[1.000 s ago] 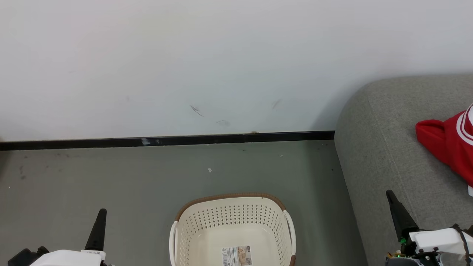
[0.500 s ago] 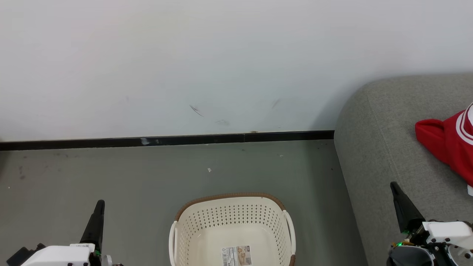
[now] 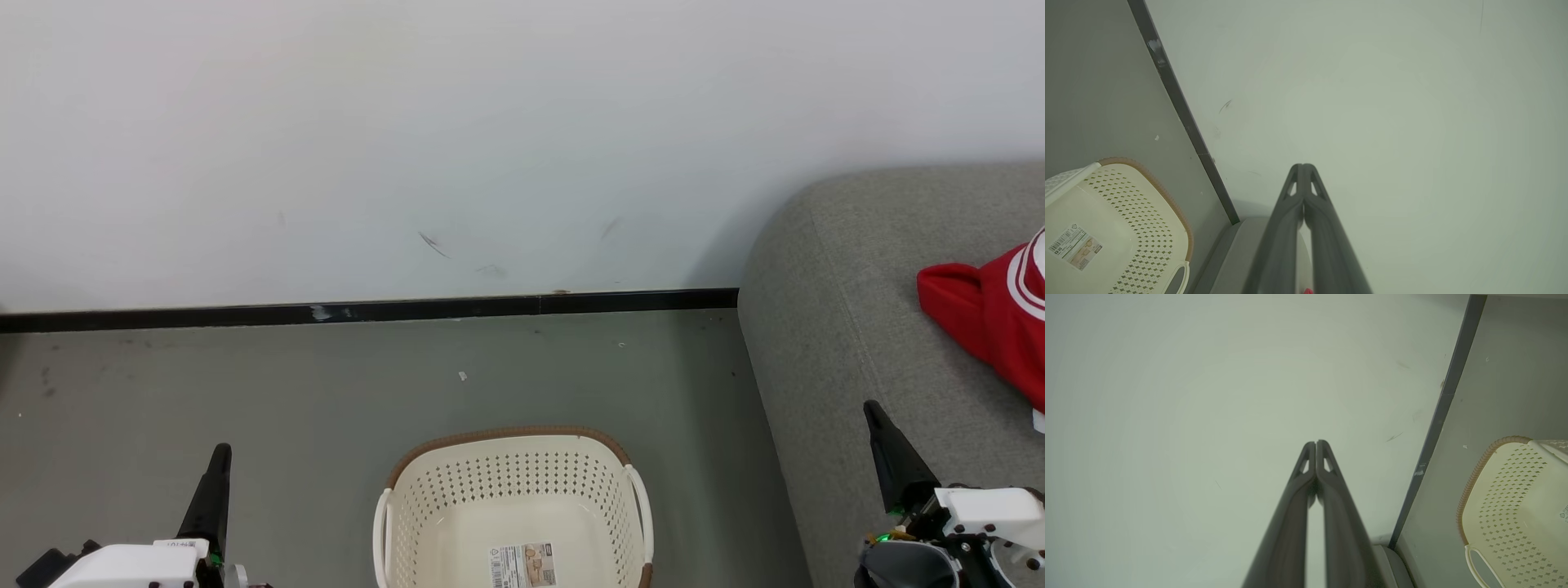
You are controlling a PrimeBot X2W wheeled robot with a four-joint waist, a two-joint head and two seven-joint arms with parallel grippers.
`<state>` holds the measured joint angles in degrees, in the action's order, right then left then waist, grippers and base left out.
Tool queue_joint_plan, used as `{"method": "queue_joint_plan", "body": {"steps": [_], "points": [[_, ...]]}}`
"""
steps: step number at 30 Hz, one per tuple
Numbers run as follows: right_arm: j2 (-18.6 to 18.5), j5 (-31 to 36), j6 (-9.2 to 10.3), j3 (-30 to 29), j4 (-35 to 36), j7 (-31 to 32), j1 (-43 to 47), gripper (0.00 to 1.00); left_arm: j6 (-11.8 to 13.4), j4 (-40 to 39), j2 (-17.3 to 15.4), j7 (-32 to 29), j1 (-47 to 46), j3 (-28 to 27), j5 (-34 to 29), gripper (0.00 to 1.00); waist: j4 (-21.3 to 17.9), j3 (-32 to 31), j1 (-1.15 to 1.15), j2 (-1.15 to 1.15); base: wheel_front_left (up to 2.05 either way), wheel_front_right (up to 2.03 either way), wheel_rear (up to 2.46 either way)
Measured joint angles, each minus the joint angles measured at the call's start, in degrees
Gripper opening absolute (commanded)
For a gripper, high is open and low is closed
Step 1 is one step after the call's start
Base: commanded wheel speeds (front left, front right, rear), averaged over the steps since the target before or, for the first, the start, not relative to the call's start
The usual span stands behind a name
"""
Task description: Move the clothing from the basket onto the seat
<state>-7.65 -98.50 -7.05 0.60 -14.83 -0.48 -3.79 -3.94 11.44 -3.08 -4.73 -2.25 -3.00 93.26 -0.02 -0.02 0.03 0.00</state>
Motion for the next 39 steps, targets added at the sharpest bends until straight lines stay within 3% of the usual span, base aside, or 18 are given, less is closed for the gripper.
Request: {"method": "queue_joint_plan", "body": {"steps": [39], "points": [[0.0,-0.3,0.0,0.0,-0.2,0.0,-0.1,0.0,-0.5,0.8,0.0,0.0,-0.7,-0.1,0.0,0.0,0.0,0.0,-0.01,0.0,0.0,0.0,0.0]]}}
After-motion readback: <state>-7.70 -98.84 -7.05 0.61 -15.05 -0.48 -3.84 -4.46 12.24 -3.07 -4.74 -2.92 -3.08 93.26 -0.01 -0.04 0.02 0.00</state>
